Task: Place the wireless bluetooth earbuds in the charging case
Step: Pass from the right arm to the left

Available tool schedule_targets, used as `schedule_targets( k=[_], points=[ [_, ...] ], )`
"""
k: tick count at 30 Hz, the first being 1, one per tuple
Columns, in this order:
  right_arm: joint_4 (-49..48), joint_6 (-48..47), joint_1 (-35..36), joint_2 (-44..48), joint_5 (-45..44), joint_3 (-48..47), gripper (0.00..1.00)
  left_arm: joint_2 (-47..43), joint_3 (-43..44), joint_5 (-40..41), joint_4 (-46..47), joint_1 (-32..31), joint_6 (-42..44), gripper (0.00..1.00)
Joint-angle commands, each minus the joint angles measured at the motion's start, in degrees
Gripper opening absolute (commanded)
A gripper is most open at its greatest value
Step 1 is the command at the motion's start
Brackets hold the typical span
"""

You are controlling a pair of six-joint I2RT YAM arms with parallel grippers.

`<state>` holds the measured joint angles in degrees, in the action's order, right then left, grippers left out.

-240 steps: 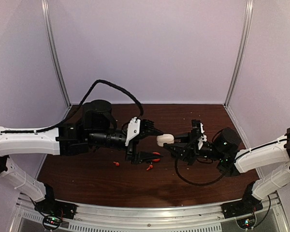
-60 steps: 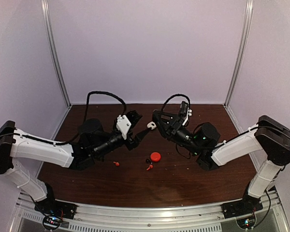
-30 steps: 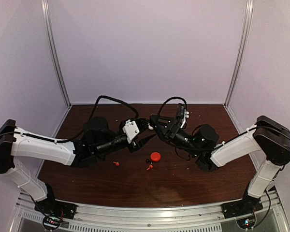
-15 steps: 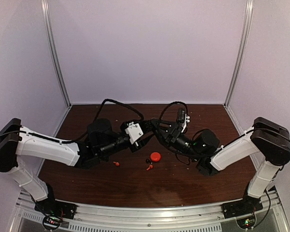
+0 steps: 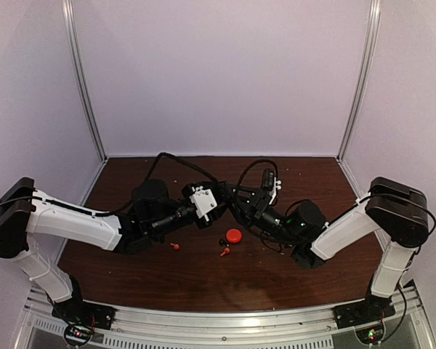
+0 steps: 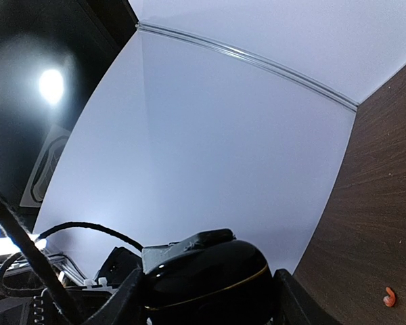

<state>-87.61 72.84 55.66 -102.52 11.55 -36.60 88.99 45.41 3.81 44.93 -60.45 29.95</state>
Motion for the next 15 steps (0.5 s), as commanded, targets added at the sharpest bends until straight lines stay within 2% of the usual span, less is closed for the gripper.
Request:
schedule_targets(
  k=[1, 8, 15],
  points=[
    [-1.4, -1.9, 0.8, 1.5, 0.6, 0.6, 0.46, -1.7, -0.7, 0.0, 5.4, 0.1, -1.4, 0.4],
    [-2.9, -3.0, -0.2, 1.7, 2.1, 1.0, 0.57, -5.2, -3.5, -2.0, 5.4, 0.1, -4.2, 0.33],
    [-3.7, -5.0, -0.6, 2.4, 5.8, -0.1, 0.68, -8.7, -5.7, -3.8, 5.7, 0.1, -7.5, 0.32]
  ],
)
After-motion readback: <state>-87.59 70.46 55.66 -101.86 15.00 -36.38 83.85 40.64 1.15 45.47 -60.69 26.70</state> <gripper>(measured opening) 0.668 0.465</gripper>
